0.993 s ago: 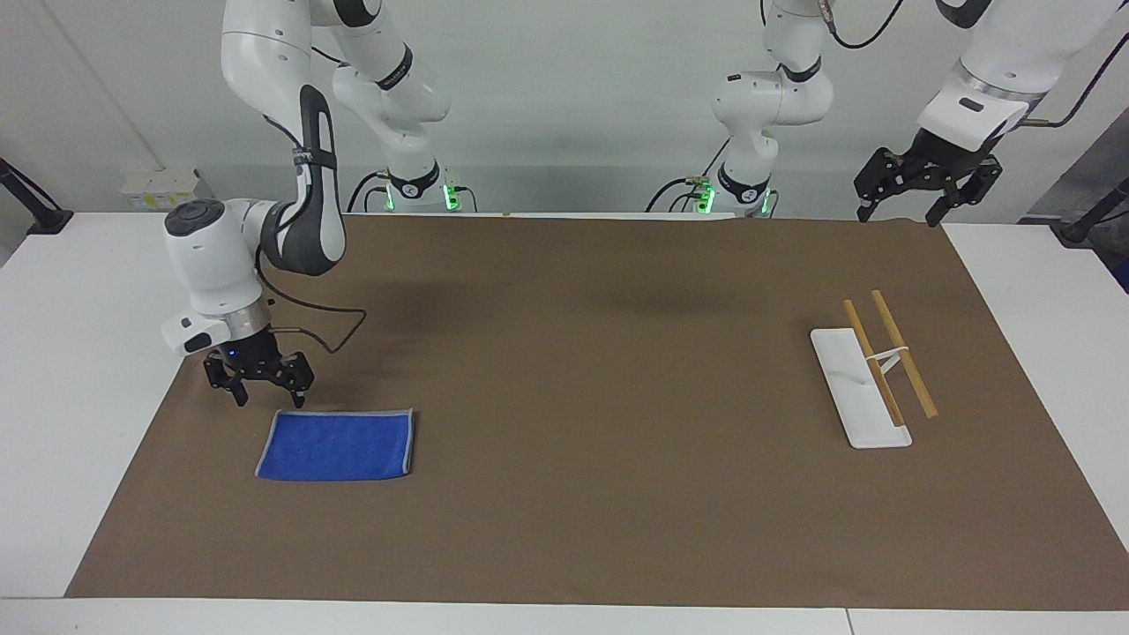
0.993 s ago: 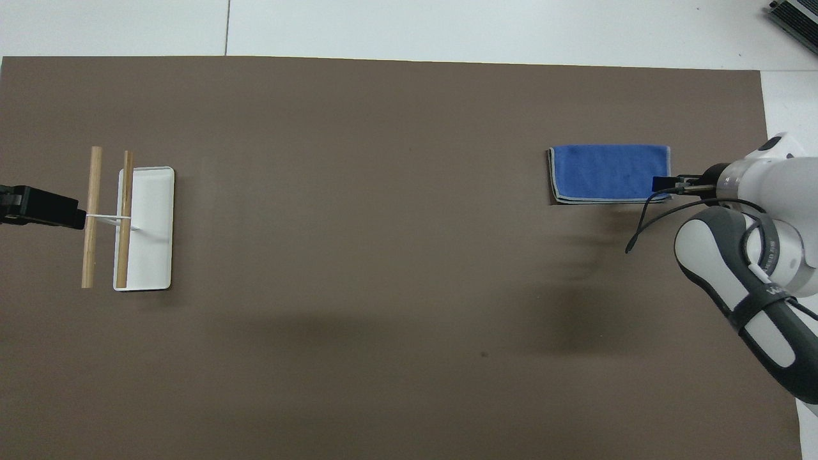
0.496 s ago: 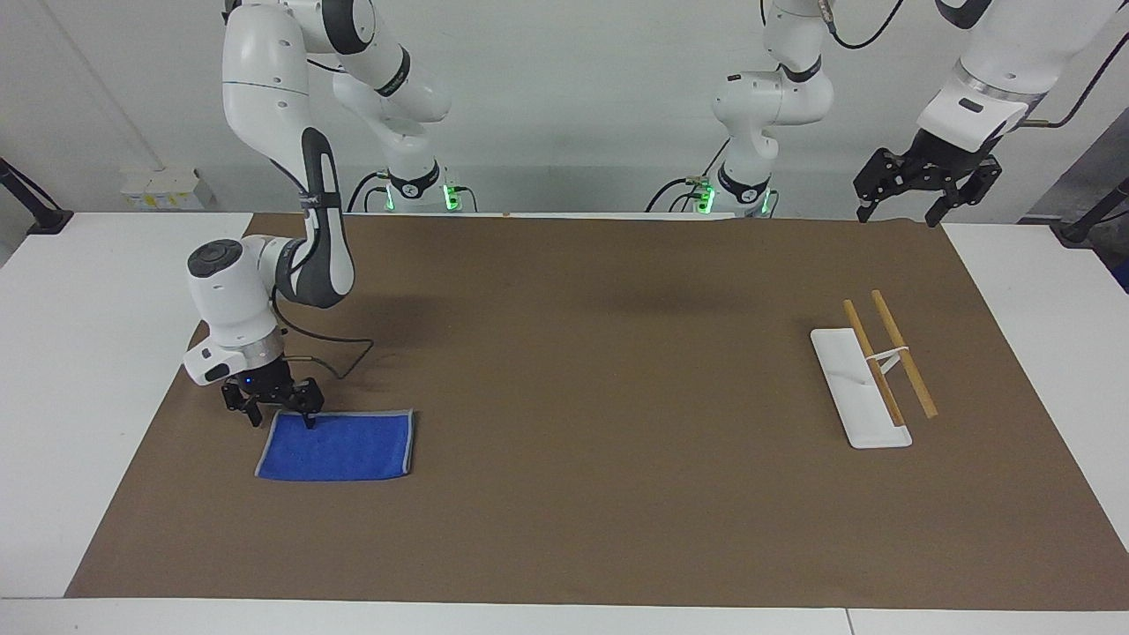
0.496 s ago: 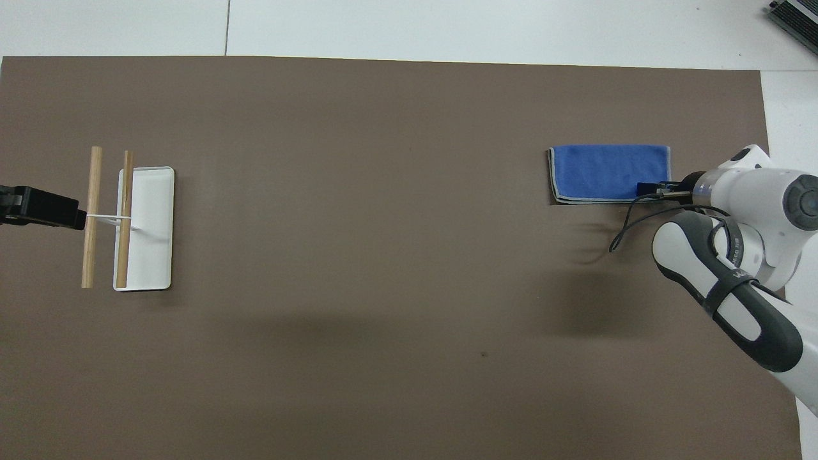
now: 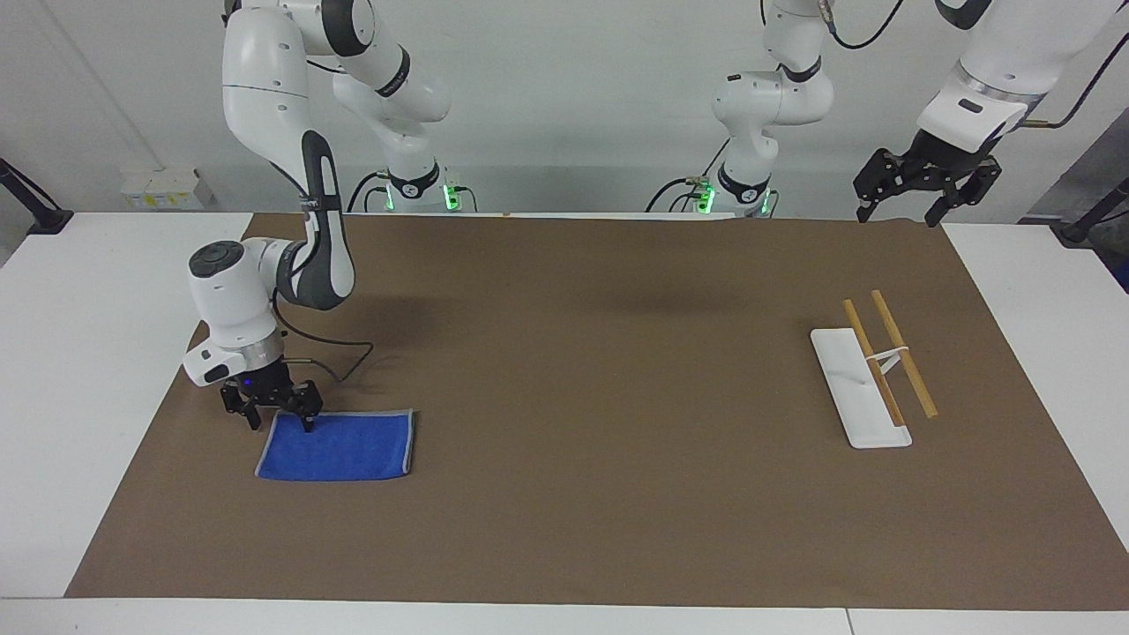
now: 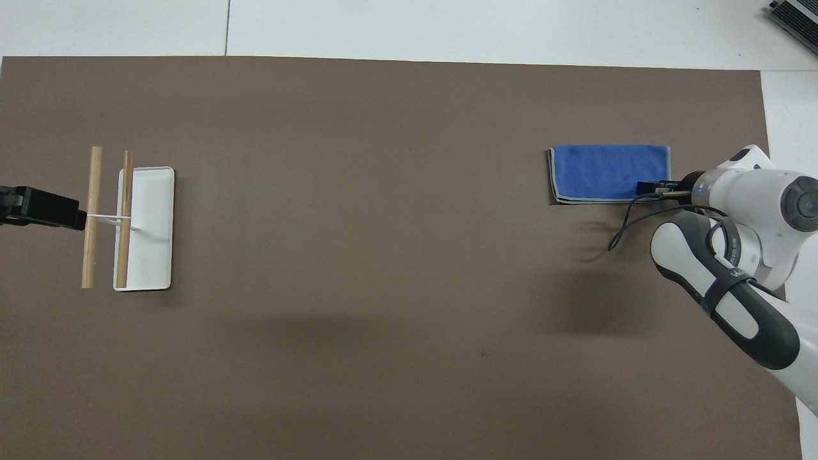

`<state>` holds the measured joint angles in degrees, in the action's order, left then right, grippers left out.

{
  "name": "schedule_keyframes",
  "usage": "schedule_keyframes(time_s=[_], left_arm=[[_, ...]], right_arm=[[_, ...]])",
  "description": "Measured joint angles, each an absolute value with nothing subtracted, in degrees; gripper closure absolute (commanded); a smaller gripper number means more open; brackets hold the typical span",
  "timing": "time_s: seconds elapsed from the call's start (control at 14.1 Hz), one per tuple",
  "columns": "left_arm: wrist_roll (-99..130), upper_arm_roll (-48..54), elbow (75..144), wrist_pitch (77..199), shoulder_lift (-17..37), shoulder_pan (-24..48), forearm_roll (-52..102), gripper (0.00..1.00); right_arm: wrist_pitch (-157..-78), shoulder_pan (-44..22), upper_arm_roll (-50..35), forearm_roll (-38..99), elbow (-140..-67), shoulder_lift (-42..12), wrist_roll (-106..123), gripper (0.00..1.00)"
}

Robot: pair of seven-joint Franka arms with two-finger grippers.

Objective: Right arm passes towel to left arm to hang
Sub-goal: 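Close the right gripper on the towel edge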

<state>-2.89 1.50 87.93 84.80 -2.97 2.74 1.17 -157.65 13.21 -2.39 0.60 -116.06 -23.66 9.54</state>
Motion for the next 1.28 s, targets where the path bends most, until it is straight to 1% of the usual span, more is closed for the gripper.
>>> schedule_keyframes(time_s=[0.21,0.35,0.5,0.99,1.06,1.28], left_arm=[[-2.9,1.5,88.0,84.8,-3.0,2.7,1.2,0.00],[-2.9,1.5,88.0,84.8,-3.0,2.7,1.2,0.00],[-2.9,1.5,88.0,84.8,-3.0,2.7,1.2,0.00],[-2.9,1.3,88.1,84.8,-3.0,2.7,1.2,0.00],[-2.9,1.1,88.1,84.8,-3.0,2.6,1.2,0.00],[-2.9,0.6,88.1,84.8,-3.0,2.6,1.2,0.00]], right_arm=[[-157.7,13.2,-2.4,0.8,-115.8,-23.6,9.5,0.38],[-157.7,13.2,-2.4,0.9,-115.7,-23.6,9.4,0.49],[-157.7,13.3,-2.3,0.9,-115.6,-23.6,9.1,0.63],[-157.7,13.5,-2.4,1.0,-115.5,-23.3,8.9,0.98],[-157.7,13.5,-2.5,1.0,-115.5,-23.3,8.8,1.00],[-157.6,13.5,-2.5,1.0,-115.4,-23.2,8.2,1.00]])
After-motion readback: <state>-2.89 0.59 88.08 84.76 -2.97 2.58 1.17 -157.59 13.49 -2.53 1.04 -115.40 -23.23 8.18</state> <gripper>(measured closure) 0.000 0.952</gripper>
